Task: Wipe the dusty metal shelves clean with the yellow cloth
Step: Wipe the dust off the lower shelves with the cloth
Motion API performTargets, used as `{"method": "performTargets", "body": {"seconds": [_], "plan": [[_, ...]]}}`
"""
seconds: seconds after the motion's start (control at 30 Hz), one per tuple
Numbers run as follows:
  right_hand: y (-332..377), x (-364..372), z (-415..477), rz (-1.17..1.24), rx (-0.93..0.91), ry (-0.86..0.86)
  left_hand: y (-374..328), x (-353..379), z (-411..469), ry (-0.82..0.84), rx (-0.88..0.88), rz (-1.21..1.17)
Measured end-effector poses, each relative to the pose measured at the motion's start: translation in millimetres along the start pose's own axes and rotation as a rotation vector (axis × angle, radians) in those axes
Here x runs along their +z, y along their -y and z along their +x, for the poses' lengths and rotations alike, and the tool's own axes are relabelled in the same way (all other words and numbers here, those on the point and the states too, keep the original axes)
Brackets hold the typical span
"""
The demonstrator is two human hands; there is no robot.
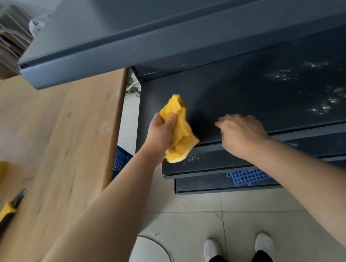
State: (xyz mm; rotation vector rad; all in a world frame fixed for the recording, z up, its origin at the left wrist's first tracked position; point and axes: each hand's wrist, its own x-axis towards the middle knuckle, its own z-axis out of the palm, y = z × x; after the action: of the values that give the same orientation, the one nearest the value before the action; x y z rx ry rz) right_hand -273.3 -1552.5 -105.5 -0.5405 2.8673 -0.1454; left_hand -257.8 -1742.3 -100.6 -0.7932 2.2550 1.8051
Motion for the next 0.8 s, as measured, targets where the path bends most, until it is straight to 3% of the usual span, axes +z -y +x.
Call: {"method": "performTargets", "body": {"seconds": [0.07,0.1,0.2,0.27,0.5,0.63,0.8], "plan": [[-8,-6,1,-0.012,0.048,0.003,-18,7,2,0.174,-0.094,-0.292],[-11,-9,0,-0.014,0.08,0.004,-24,12,7,0.154,-0.126,-0.264],[-20,-11,-2,-0.023,0.138,-0.024,-23,20,27,-0.19,-0.09,0.378],[-20,-8,-1,0.013,0.156,-0.059,-14,18,33,-0.3,-0.027,0.59],[27,20,26,0.272,-0.062,-0.043,11,2,41,-0.371,0.055,0.714],[60,43,50,0.1,-0.176,0.103,21,-11,48,-0.375,0.057,0.719],[58,55,100,-0.004,-0.126,0.066,24,-23,60,-0.336,0.123,0.725]]}}
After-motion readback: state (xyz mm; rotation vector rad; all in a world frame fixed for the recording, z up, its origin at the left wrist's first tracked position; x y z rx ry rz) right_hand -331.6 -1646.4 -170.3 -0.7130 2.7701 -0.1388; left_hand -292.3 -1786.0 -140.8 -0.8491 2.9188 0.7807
